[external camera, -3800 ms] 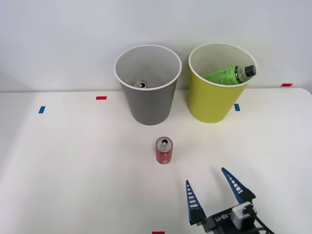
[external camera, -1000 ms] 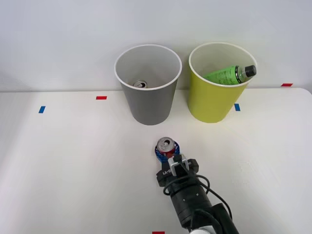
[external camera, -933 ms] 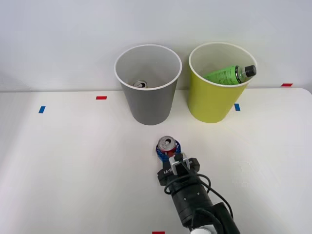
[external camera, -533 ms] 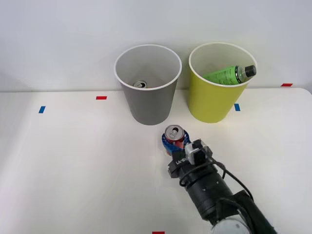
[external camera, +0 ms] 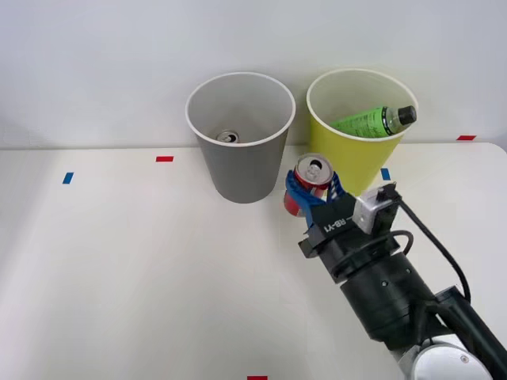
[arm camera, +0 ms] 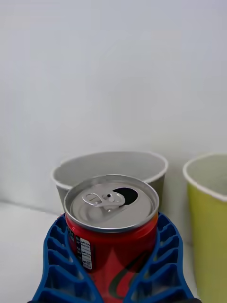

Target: Put cans in the gray bin, plastic bottles in the light green bin

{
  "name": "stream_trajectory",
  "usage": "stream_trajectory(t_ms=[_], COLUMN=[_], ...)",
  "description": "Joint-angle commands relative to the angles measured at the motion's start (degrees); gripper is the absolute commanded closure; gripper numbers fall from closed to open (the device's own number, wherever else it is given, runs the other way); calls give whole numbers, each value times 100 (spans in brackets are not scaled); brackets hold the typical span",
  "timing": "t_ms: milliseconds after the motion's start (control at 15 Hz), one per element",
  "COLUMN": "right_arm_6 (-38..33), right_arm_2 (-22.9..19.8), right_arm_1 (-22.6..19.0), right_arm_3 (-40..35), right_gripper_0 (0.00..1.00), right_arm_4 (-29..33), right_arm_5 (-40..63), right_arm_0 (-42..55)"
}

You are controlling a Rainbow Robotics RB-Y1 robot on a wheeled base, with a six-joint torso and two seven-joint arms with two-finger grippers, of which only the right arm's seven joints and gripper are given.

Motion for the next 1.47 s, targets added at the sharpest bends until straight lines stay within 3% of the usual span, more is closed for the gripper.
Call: stream_trajectory(t_ms=[67,400,800,1067,1467], right_arm_6=[-6,3,20,82,134], right_arm_2=[-214,-671,-697,-706,-715], right_arm_1=[40,427,1095,1771,1921], right_arm_3=[-315,54,1434,2858,3860], right_gripper_0=[100,100,100,100,100], right_arm_4=[-558,-1006,-1015,-769,-470], right_arm_5=[124,686,915,915,923], right_arm_0=[-317,-1284,-2549,-3577,-4342])
